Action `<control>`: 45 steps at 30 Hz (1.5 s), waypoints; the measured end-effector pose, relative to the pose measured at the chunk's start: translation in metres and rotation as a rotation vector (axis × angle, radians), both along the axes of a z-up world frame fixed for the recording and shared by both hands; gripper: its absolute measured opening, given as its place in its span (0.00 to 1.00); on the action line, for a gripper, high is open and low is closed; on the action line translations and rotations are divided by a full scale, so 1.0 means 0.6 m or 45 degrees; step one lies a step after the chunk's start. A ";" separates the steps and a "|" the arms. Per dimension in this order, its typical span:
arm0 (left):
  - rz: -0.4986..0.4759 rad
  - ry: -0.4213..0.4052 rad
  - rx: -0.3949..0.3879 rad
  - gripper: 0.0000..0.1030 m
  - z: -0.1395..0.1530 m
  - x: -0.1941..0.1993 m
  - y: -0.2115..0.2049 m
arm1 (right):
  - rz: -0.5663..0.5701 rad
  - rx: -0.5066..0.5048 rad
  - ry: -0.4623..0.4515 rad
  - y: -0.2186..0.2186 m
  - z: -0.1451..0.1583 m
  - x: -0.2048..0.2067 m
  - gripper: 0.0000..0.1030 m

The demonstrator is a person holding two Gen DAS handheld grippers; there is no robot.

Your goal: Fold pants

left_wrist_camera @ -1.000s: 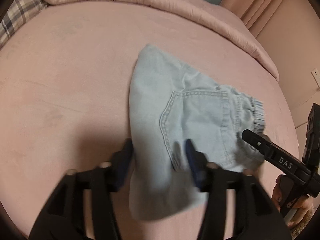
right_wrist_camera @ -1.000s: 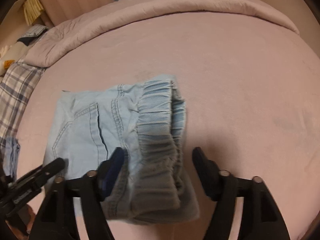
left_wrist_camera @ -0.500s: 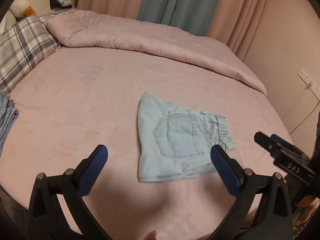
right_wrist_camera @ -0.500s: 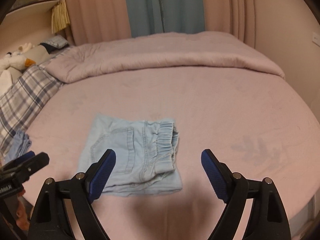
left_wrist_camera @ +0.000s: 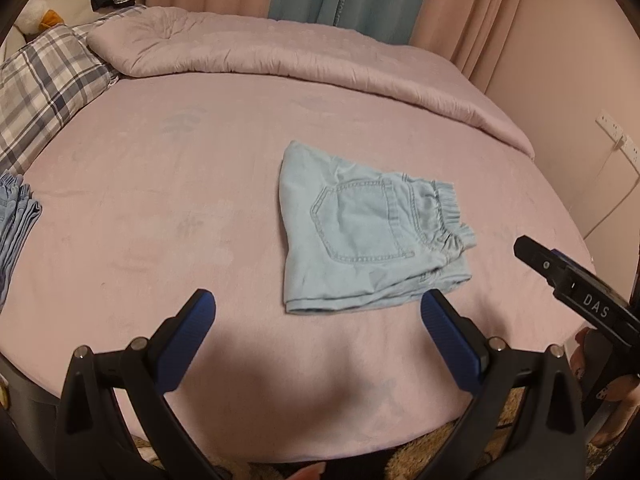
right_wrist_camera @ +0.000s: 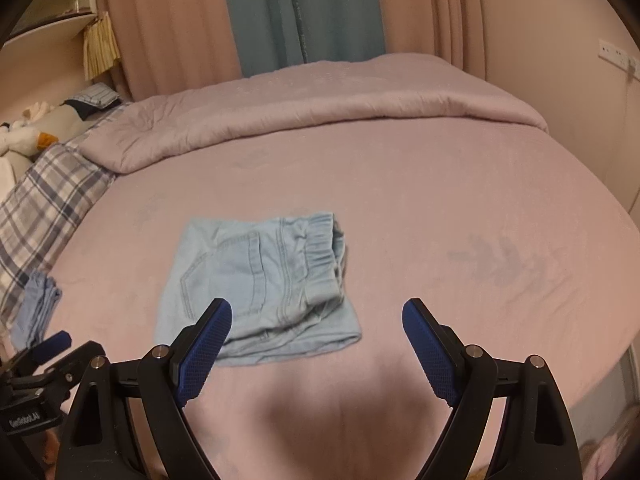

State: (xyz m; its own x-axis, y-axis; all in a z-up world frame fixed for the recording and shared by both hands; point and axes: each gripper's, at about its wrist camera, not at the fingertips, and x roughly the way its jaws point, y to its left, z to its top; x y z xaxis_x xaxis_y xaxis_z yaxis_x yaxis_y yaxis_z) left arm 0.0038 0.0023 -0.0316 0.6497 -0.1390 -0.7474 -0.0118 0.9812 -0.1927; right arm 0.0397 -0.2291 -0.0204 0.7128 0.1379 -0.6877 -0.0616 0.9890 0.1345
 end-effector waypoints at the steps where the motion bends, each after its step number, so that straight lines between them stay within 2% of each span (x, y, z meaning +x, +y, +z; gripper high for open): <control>1: 0.002 0.000 -0.003 1.00 -0.001 -0.001 0.002 | -0.005 -0.003 0.004 0.002 -0.001 -0.004 0.84; 7: 0.026 0.001 -0.040 1.00 -0.001 -0.004 0.015 | -0.021 -0.018 0.009 0.009 -0.001 -0.010 0.84; 16: 0.070 0.020 -0.044 1.00 -0.003 0.000 0.034 | -0.040 -0.039 0.014 0.016 -0.002 -0.012 0.84; 21: 0.067 0.041 -0.064 1.00 -0.005 0.001 0.034 | -0.045 -0.075 0.006 0.017 -0.003 -0.013 0.84; 45: 0.052 0.048 -0.054 1.00 -0.005 -0.011 0.027 | -0.034 -0.079 0.028 0.037 -0.011 -0.013 0.84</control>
